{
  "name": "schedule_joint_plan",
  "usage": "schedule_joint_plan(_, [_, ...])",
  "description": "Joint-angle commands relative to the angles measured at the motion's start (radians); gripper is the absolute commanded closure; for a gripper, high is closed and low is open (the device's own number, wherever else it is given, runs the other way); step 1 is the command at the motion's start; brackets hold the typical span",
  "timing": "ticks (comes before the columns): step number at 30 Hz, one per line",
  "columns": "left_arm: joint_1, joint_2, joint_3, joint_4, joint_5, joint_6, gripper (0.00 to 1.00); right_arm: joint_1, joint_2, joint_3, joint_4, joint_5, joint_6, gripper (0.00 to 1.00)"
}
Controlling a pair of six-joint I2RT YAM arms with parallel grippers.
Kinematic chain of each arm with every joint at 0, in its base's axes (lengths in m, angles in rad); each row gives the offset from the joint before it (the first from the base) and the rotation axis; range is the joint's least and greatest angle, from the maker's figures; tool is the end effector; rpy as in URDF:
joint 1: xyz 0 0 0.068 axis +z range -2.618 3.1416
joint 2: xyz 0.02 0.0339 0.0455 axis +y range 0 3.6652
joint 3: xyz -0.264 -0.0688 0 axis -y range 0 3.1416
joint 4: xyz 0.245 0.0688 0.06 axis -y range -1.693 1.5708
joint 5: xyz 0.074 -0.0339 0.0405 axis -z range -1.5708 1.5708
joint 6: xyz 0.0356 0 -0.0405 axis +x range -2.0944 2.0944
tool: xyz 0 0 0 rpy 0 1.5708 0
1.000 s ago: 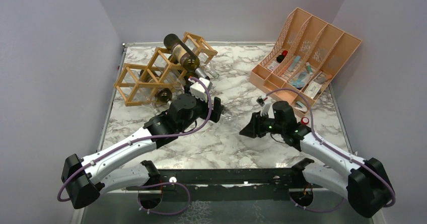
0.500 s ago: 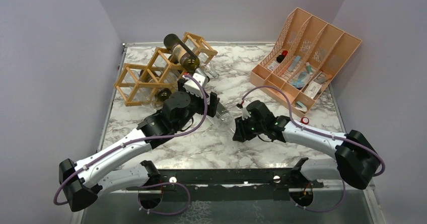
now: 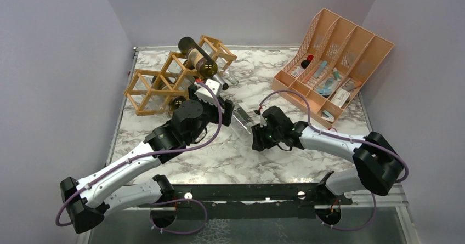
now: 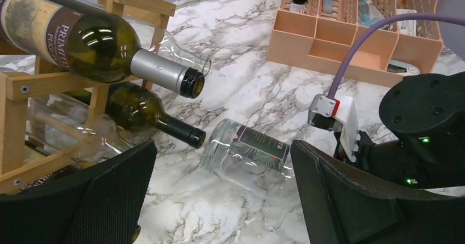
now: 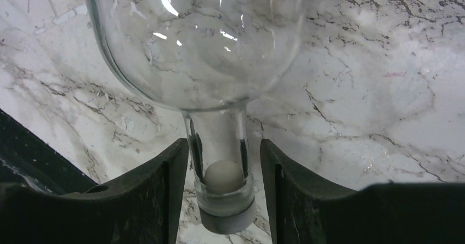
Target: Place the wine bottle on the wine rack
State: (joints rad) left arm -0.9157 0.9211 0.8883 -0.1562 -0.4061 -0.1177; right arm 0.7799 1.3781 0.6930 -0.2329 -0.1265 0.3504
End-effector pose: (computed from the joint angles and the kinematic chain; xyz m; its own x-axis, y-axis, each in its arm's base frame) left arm 0.1403 -0.1595 0.3556 -0.1715 0.0461 -0.9841 0.4753 0.8789 -0.0416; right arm 0.1842 0.1885 0.1772 -0.7886 -0.3011 -0.5361 -0.5125 0.8036 0.3026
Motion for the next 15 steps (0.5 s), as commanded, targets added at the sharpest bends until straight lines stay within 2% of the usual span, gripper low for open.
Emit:
schedule_joint_plan(1, [0.003, -0.020, 0.028, 0.000, -0.033, 0.021, 0.01, 0.008, 0.056, 0.044, 0.027, 0.041, -0.015, 0.46])
schedule_joint_plan(15, [0.005, -0.036, 0.027, -0.008, -0.059, 0.042, 0.01, 0.048, 0.197, 0.075, 0.093, 0.130, 0.001, 0.50])
